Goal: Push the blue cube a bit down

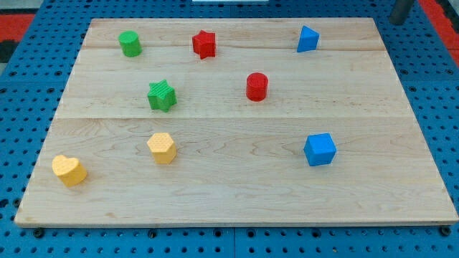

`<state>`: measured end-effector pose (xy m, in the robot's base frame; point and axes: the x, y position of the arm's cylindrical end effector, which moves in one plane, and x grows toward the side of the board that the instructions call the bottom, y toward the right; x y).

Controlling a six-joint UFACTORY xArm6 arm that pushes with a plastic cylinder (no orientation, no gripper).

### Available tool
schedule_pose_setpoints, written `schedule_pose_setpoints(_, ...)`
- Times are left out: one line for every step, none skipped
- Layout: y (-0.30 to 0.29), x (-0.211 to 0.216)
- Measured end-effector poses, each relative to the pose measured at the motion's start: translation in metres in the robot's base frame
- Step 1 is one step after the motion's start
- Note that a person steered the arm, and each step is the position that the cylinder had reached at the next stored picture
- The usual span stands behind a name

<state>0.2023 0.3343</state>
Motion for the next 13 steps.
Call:
schedule_pose_setpoints(0.000,0.000)
schedule_pose_setpoints(0.002,0.000)
schedule_pose_setpoints(0.002,0.000)
schedule_pose_setpoints(0.004,0.009)
schedule_pose_setpoints(-0.051,0.031)
schedule_pose_setpoints(-0.092,0.032)
schedule_pose_setpoints(-0.122,0.068)
schedule_pose_setpoints(-0.125,0.171)
schedule_pose_setpoints(-0.184,0.205)
schedule_pose_setpoints(-0.279,0.236)
schedule_pose_setpoints(-0.267,0.270)
schedule_pose_setpoints(-0.197,0.275)
schedule_pose_setpoints(-0.186,0.301)
